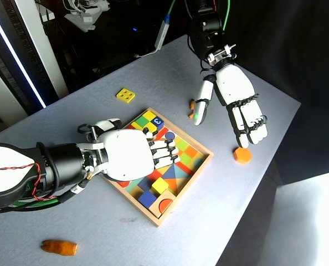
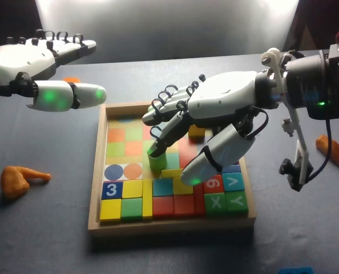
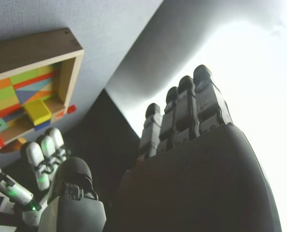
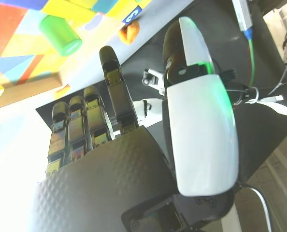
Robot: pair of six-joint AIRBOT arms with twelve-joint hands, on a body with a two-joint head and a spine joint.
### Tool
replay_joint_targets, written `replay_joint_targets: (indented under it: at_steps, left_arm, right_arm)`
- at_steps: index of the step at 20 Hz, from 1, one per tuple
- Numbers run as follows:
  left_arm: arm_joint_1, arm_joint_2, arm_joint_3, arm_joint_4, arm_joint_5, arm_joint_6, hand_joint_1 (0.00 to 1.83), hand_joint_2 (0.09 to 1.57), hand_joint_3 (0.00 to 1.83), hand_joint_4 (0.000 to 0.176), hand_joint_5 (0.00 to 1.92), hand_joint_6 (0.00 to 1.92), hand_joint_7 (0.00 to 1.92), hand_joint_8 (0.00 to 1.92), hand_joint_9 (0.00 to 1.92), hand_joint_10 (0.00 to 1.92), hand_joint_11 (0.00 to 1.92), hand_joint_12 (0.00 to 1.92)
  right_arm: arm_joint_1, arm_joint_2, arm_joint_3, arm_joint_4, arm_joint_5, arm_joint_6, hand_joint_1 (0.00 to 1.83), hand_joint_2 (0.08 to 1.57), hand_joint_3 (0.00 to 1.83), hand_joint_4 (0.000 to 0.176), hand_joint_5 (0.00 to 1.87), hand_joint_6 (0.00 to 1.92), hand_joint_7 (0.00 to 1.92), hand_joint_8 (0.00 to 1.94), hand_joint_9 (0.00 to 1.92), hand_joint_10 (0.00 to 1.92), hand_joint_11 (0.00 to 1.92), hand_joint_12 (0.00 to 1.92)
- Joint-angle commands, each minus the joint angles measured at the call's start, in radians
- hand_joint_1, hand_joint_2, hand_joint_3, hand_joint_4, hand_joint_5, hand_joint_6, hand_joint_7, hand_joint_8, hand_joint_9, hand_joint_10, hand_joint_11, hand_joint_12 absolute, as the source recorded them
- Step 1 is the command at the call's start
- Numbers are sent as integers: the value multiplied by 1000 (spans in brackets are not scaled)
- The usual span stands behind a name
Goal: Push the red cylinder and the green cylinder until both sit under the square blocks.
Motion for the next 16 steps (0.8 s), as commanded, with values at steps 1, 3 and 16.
replay_joint_targets:
  at_steps: [1, 3, 16]
  left_arm:
    - [-14, -2, 6, -6, -105, 4, 13, 1055, 0, 122, 2, 0, 0, 0, 0, 0, 33, 17]
    - [-18, -6, 8, -1, -101, 4, 0, 1022, 0, 149, 0, 0, 0, 0, 0, 0, 57, 29]
    - [-22, -14, 15, 2, -93, 8, 2, 1038, 0, 159, 0, 0, 0, 0, 0, 0, 44, 54]
  right_arm:
    - [7, -1, 2, 62, 22, -1, 300, 1056, 0, 152, 532, 4, 43, 1, 0, 0, 0, 207]
    - [5, -6, 5, 62, 11, -9, 290, 1059, 1, 159, 534, 1, 41, 0, 0, 0, 0, 230]
    - [-9, -27, 33, 62, -21, -19, 242, 1072, 0, 154, 513, 0, 0, 0, 0, 0, 0, 117]
